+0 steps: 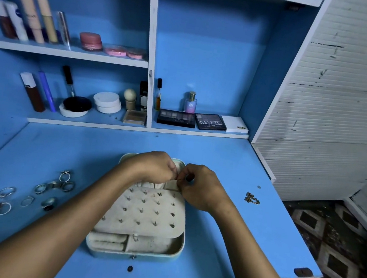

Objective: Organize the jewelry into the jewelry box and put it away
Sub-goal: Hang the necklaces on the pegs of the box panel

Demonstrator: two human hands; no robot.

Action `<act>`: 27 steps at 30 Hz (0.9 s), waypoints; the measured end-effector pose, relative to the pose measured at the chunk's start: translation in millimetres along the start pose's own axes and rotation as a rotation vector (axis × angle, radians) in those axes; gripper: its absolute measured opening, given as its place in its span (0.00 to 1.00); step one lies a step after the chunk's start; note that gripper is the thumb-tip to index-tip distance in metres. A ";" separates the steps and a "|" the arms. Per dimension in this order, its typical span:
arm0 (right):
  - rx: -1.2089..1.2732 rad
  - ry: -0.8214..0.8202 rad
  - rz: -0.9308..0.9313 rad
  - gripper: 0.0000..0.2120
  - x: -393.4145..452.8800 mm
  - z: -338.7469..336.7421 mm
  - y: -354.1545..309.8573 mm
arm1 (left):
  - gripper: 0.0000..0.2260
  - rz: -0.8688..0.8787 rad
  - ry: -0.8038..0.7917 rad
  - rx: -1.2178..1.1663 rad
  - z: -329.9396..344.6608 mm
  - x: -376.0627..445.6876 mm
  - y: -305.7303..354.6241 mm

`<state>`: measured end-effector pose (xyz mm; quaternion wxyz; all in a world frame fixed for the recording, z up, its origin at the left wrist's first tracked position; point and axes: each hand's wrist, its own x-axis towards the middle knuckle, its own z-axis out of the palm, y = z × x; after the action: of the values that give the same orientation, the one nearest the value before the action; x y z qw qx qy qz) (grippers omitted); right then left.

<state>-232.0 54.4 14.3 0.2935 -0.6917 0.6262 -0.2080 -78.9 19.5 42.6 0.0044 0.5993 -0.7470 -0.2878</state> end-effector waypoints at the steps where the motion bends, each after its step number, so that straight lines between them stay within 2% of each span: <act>1: -0.002 -0.002 -0.001 0.06 -0.2 -0.7 0.1 | 0.12 0.004 0.007 -0.004 -0.8 -0.7 0.8; 4: -0.012 -0.008 -0.003 0.07 0.3 -1.3 -0.1 | 0.08 0.010 0.046 -0.020 -2.6 -3.3 1.6; 9: -0.025 -0.011 0.008 0.06 2.1 -1.0 -0.4 | 0.11 0.009 0.026 0.007 -0.1 -4.2 3.5; 13: -0.028 -0.016 0.012 0.06 3.0 -1.5 -0.3 | 0.09 0.003 -0.022 0.010 -0.6 -6.8 2.9; 18: -0.019 -0.029 0.022 0.06 4.3 -0.5 0.0 | 0.09 0.011 0.025 0.020 -1.2 -9.6 3.1; 22: -0.008 -0.027 0.031 0.06 4.0 -1.2 -0.9 | 0.06 -0.012 -0.005 0.027 -1.5 -9.9 3.7; 27: -0.023 -0.037 0.044 0.06 3.5 -2.2 -2.9 | 0.08 0.017 0.001 -0.013 -4.9 -10.1 3.5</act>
<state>-230.8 50.7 17.6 0.3015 -0.6847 0.6383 -0.1813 -77.5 26.9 51.5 0.0111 0.5932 -0.7501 -0.2920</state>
